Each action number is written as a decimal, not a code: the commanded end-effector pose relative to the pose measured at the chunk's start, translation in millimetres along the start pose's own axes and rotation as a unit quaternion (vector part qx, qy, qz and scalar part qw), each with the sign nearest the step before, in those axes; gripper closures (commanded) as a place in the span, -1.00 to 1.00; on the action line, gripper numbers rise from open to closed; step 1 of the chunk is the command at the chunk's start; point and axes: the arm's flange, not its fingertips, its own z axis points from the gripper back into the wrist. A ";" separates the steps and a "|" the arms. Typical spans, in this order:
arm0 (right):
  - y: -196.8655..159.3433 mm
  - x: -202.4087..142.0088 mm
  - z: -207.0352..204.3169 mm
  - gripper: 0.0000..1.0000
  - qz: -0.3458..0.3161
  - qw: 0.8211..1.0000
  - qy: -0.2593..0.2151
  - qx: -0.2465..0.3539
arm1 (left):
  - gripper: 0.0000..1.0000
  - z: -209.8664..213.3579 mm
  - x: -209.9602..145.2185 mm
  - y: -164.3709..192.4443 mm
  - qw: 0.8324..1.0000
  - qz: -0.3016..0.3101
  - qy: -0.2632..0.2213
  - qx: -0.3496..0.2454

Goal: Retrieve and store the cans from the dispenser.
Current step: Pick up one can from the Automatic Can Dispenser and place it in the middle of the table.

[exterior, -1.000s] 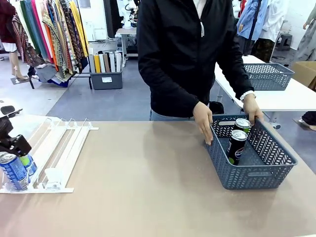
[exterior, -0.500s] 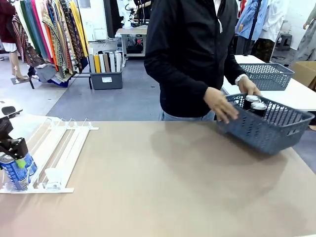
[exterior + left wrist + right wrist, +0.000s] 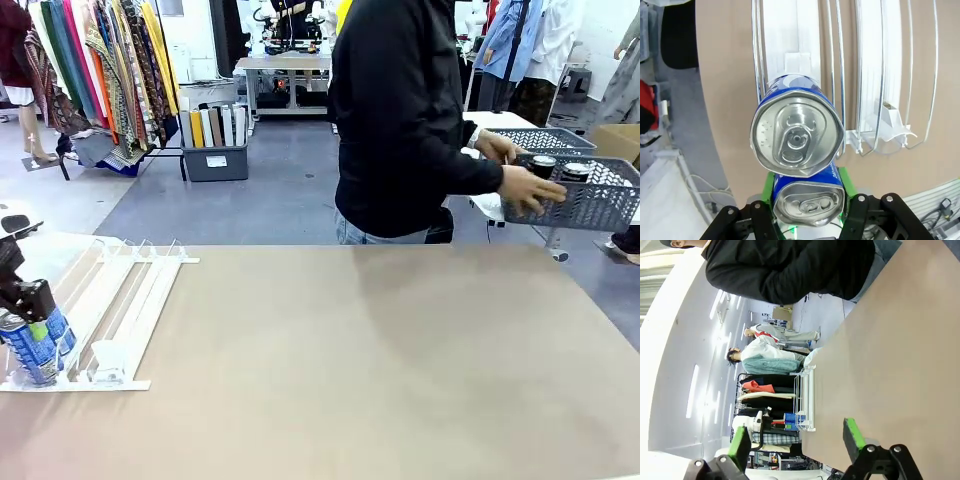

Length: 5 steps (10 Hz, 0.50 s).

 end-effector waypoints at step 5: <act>1.9 1.3 1.1 -1.00 0.006 1.000 0.002 0.002 | 1.00 117.8 -68.7 24.0 0.995 0.014 -0.097 -0.011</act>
